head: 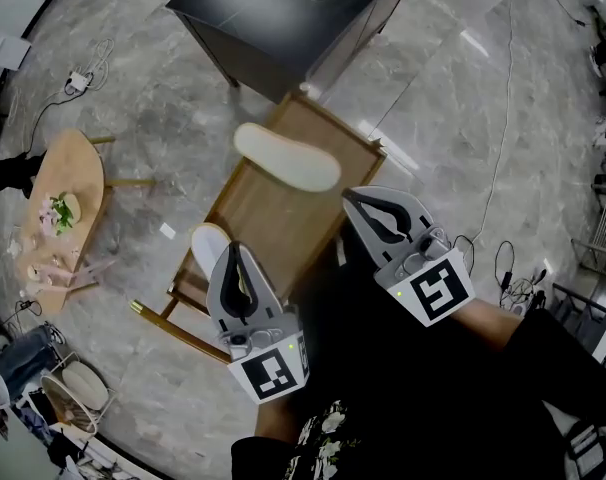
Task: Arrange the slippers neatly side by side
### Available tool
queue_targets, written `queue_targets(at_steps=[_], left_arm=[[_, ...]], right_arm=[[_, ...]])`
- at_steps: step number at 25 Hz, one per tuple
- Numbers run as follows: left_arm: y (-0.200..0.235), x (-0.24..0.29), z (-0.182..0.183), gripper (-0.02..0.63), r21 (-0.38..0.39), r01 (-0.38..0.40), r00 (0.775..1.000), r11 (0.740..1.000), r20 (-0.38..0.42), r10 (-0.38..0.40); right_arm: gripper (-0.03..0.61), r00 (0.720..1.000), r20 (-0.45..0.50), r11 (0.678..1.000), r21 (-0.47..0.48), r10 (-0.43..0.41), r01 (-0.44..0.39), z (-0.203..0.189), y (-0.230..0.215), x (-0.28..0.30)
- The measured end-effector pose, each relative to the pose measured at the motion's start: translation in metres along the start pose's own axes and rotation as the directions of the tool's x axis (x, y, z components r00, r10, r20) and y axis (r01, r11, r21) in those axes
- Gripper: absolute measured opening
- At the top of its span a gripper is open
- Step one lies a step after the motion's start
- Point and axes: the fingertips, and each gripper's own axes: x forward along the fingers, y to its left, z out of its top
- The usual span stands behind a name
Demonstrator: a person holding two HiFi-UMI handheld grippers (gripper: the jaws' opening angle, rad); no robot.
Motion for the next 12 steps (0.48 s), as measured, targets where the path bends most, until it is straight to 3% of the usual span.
queue_targets(at_steps=[6,12], left_arm=[[0.007,0.012,-0.013,0.000,-0.021,-0.040,0.998,0.999,-0.045,0.040],[0.016,0.026,-0.018,0.000,-0.027,-0.095,0.993,0.995,-0.069,0.093]], right_arm=[[-0.002,0.999,-0.038,0.999,-0.010,0.038,-0.039,-0.009,-0.002,0.015],[-0.002,0.997,-0.018,0.995,-0.053,0.080,-0.081,-0.004,-0.015,0.041]])
